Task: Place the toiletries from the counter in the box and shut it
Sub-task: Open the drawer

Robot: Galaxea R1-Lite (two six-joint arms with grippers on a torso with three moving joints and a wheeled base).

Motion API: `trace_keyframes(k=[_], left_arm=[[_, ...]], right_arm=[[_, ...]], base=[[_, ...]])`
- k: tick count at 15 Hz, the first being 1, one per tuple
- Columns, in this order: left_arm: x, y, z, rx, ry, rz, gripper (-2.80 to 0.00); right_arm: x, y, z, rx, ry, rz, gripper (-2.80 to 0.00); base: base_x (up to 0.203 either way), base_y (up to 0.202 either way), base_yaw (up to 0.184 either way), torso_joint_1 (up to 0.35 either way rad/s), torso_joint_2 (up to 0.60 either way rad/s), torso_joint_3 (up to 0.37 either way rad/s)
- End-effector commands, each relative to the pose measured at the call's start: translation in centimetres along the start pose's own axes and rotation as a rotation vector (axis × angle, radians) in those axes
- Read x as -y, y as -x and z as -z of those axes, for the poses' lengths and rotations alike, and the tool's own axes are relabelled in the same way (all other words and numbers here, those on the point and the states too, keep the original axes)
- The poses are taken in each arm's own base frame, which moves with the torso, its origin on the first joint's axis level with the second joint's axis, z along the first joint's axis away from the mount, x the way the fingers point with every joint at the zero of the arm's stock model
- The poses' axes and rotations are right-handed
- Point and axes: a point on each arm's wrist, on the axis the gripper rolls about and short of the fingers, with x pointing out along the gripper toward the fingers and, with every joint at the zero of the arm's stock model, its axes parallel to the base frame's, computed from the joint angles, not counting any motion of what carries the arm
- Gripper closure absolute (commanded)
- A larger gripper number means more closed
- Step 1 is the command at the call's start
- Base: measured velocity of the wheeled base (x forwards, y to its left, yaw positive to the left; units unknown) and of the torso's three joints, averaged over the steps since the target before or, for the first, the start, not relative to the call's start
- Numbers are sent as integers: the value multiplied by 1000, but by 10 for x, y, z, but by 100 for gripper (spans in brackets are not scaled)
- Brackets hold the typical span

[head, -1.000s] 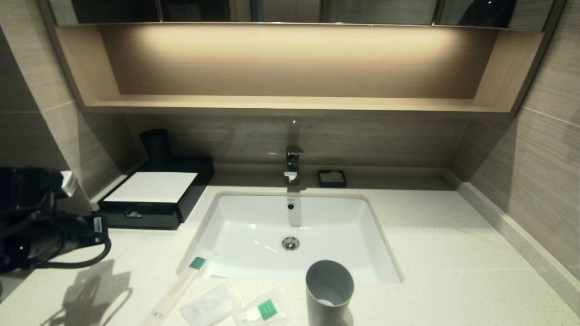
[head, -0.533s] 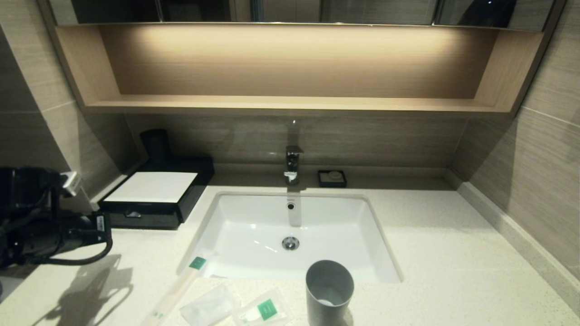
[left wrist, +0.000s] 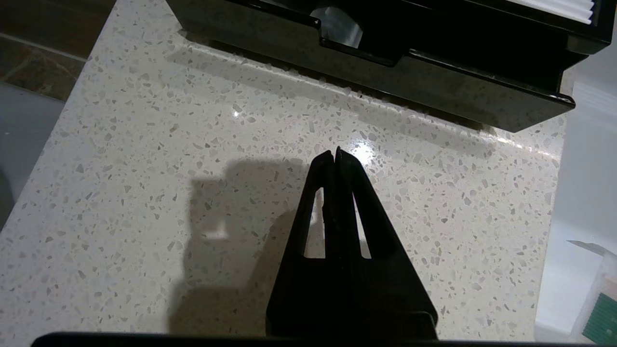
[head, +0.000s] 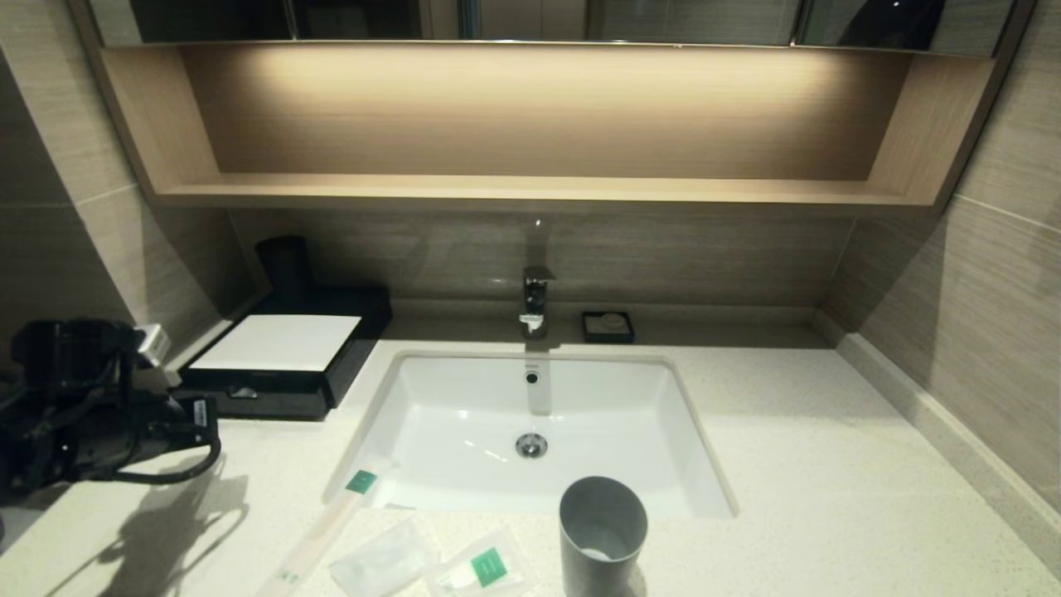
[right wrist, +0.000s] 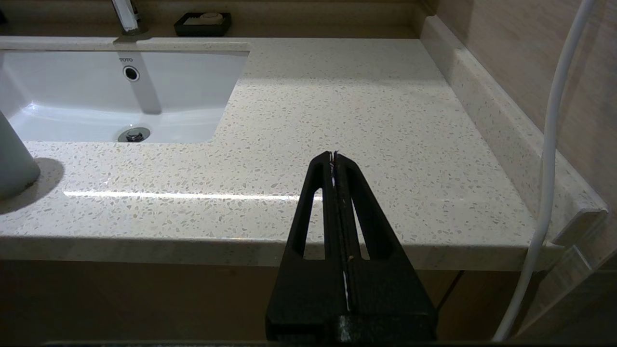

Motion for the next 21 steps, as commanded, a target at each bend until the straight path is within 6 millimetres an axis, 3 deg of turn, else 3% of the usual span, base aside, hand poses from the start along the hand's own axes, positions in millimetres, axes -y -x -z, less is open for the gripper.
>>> trace_keyframes(k=[1,8,21], left_arm=[[-1,-11,4,-14,0,-2,0],[-1,-29,3,14,1,-3,0],[0,-38,-6,84,-1,2,0]], right_arm=[[0,0,0,-1,0,0,0],[0,0,0,1,0,0,0],[0,0,0,-1,0,0,0]], base=[[0,0,0,0,0,0],[0,0,0,0,0,0],[0,0,0,0,0,0]])
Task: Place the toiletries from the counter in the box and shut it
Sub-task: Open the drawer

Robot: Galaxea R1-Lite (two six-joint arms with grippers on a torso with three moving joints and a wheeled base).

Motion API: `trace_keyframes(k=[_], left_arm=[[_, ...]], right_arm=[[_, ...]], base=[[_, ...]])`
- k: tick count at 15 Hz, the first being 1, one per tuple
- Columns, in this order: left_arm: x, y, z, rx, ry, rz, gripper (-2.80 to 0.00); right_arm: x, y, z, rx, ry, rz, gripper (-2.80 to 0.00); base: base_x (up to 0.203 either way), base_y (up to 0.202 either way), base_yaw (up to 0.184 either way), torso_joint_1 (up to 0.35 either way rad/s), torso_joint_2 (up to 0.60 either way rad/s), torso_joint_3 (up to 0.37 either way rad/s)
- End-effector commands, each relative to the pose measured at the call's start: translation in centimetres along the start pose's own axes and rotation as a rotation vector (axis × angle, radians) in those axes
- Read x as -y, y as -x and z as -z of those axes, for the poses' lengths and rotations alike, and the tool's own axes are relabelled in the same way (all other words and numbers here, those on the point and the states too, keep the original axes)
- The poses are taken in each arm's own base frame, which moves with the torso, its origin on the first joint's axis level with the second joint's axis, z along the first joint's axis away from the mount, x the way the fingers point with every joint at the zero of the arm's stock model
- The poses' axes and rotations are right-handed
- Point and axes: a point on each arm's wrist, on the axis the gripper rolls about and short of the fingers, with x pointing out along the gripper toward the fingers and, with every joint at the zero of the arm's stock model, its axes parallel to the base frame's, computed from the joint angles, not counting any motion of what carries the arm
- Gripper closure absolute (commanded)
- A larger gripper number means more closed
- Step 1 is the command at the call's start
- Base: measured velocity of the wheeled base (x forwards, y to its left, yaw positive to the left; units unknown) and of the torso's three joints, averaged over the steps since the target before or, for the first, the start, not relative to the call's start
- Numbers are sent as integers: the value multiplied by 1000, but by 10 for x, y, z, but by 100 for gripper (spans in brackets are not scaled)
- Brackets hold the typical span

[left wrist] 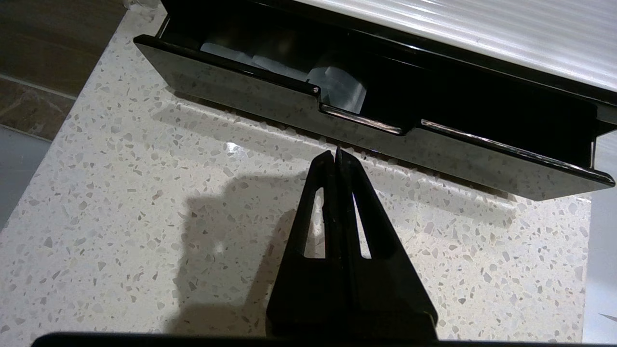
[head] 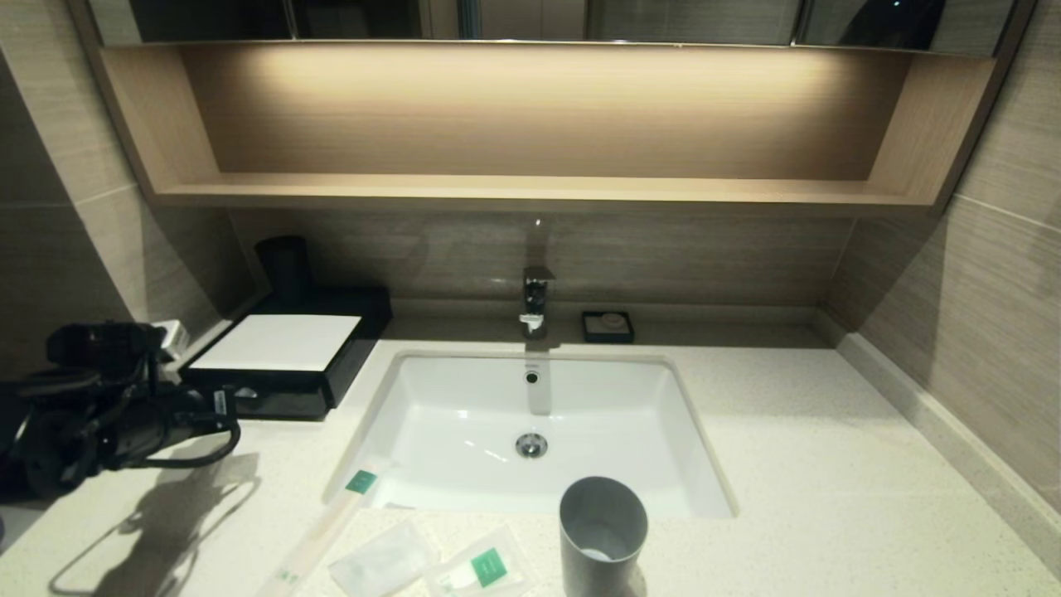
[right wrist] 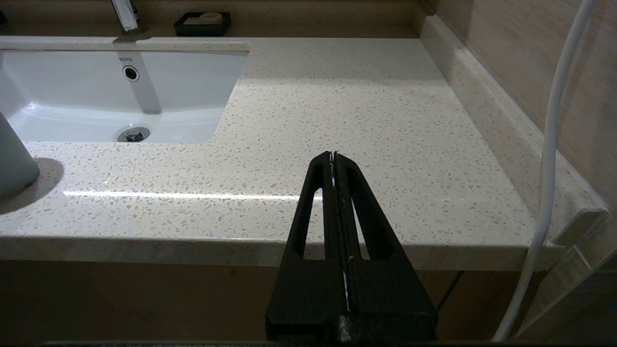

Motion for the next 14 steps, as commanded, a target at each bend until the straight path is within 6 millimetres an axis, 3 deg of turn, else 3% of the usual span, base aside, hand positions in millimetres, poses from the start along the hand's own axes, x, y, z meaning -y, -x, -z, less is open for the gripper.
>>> trace_keyframes(k=[1,14], left_arm=[[0,-3,-3,9,2,1,0],[3,-19,-5,33,-3,11,0]], right_arm=[[0,0,0,-1,0,0,0],[0,0,0,-1,0,0,0]], base=[[0,0,0,0,0,0],[0,0,0,0,0,0]])
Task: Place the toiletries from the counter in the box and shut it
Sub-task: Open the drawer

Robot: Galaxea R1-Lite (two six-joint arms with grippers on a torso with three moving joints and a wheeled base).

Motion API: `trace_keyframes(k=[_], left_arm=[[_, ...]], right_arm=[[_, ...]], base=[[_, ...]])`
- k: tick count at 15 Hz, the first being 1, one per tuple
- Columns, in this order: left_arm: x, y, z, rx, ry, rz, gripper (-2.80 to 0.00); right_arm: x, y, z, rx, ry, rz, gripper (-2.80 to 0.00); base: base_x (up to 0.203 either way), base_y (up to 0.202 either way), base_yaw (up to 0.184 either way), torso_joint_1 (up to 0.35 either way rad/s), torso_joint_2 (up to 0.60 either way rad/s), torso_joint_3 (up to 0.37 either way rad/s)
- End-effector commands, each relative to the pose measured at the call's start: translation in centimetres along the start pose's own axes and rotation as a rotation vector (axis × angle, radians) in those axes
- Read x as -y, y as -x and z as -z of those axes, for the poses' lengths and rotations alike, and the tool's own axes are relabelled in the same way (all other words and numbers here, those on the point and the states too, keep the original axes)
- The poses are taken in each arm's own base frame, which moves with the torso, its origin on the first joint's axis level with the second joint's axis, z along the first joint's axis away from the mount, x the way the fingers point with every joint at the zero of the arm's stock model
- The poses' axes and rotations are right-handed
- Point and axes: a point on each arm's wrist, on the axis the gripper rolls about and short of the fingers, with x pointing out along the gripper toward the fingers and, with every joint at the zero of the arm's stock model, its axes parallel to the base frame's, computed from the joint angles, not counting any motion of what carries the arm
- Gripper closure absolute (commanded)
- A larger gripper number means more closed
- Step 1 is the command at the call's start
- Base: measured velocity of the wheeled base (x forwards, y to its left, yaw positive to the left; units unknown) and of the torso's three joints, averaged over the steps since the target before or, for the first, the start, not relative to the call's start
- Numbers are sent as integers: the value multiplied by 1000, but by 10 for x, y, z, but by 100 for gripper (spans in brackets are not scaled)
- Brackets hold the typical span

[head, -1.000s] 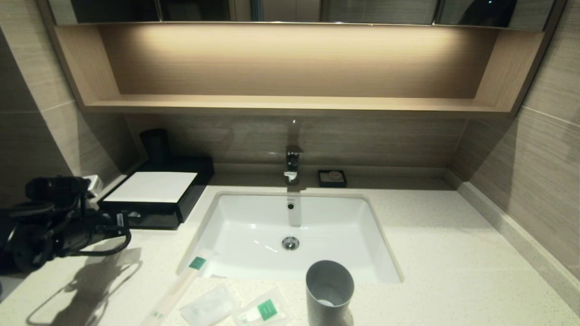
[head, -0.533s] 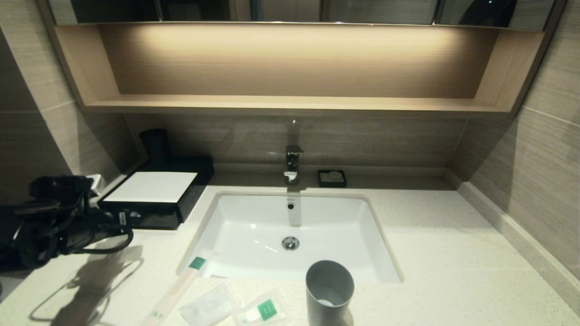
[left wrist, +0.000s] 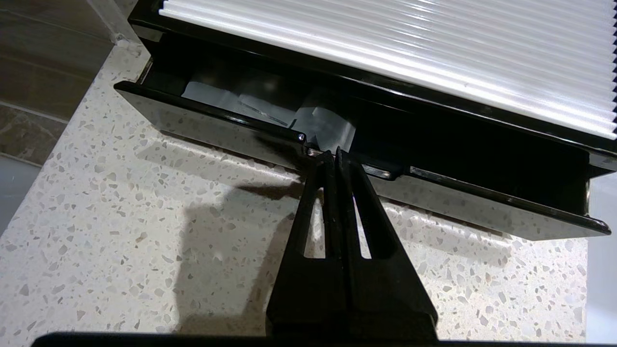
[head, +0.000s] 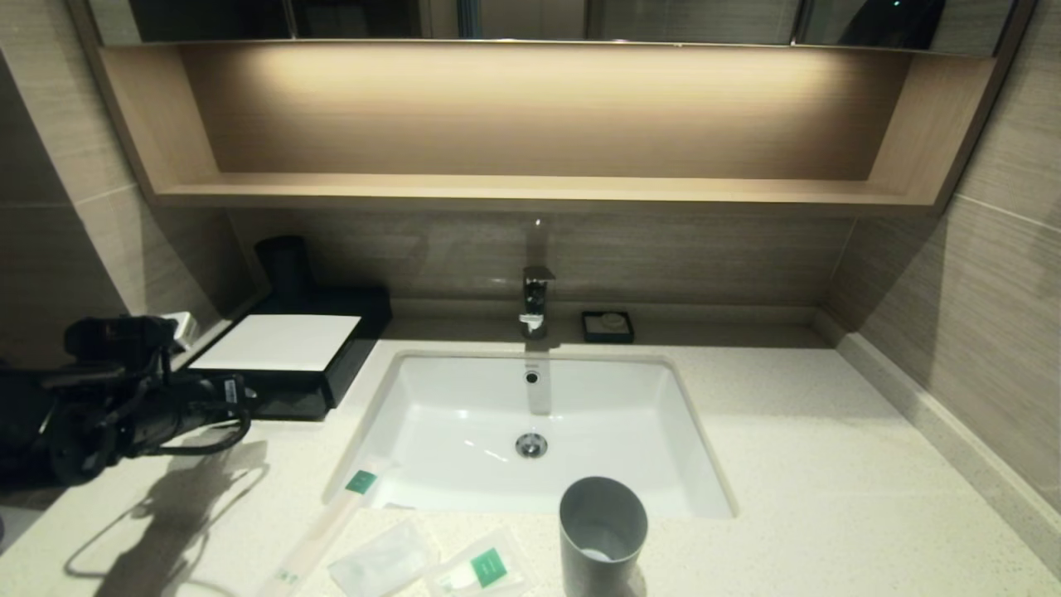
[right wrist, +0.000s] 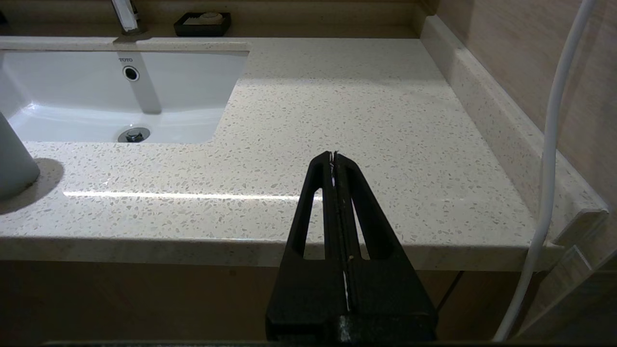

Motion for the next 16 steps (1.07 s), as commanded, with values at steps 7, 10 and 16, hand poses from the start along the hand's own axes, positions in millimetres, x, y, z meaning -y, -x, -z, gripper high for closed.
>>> trace_keyframes(k=[7,10,16], left_arm=[[2,-16,7,4,-5,7,0],[2,-17,3,27,-5,8,0],[5,-17,1,33,-8,17,0]], right_arm=[[0,0,1,-1,0,0,0],[0,0,1,-2,0,0,0],[0,0,0,-1,0,0,0]], base=[[0,0,0,0,0,0],[0,0,0,0,0,0],[0,0,0,0,0,0]])
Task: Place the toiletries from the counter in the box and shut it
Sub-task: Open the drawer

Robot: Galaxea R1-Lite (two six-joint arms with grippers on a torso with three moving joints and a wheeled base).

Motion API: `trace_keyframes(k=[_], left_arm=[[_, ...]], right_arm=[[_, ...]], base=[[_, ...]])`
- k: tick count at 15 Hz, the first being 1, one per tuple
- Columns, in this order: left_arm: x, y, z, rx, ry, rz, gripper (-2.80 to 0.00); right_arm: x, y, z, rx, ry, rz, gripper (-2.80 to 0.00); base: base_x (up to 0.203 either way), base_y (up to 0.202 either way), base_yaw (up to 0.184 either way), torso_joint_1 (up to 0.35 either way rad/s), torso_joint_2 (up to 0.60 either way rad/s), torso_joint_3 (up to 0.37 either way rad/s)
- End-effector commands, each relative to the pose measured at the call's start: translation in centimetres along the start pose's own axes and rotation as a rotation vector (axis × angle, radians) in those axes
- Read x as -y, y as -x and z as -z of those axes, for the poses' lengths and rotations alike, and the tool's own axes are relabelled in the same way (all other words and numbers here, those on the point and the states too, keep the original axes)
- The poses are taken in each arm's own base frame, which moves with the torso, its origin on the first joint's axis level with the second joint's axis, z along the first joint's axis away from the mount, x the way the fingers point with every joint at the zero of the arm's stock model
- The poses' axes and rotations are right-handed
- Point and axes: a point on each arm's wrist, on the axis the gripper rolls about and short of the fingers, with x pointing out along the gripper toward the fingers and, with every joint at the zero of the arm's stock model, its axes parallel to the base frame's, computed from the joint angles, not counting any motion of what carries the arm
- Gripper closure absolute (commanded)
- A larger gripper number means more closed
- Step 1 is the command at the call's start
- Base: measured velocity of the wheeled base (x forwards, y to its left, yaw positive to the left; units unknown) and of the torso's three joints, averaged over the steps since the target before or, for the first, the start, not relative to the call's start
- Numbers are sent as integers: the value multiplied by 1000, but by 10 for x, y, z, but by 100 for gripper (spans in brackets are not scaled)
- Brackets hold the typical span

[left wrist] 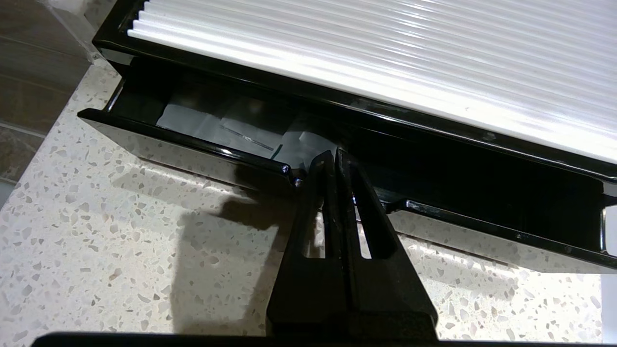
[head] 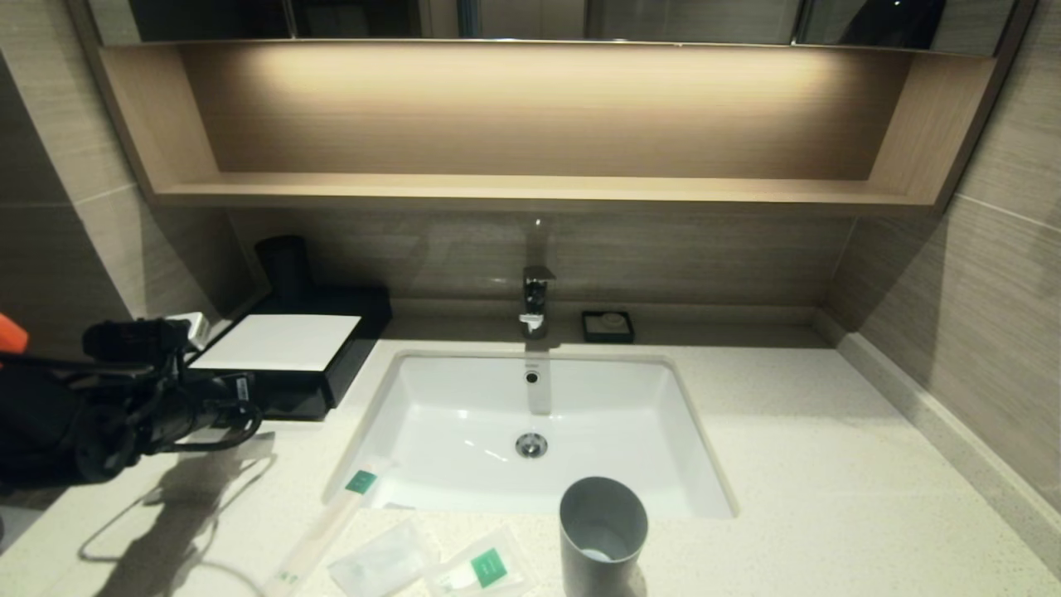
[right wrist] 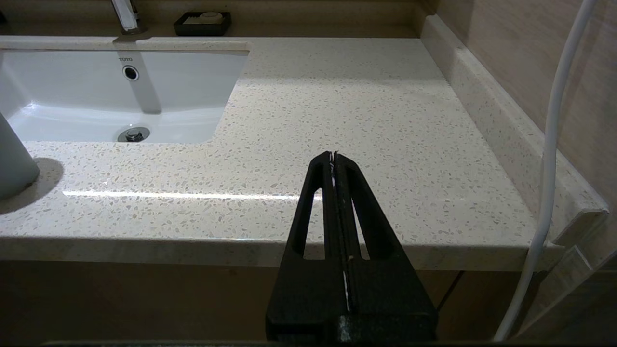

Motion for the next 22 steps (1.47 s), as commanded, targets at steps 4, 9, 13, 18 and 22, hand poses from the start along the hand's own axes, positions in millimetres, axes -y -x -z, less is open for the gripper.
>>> trace_keyframes(k=[4,9,13,18,22], left_arm=[[2,-1,0,2,-3,8,0],[2,-3,1,-2,-4,9,0],[2,-10,3,25,-2,7,0],[2,-13,4,24,-2,7,0],[2,-15,6,28,0,9,0]], right_arm=[[0,0,0,-1,0,0,0],[0,0,0,-1,0,0,0],[0,0,0,-1,0,0,0],[0,0,0,-1,0,0,0],[0,0,0,-1,0,0,0]], base=[[0,0,0,0,0,0],[0,0,0,0,0,0],[0,0,0,0,0,0],[0,0,0,0,0,0],[0,0,0,0,0,0]])
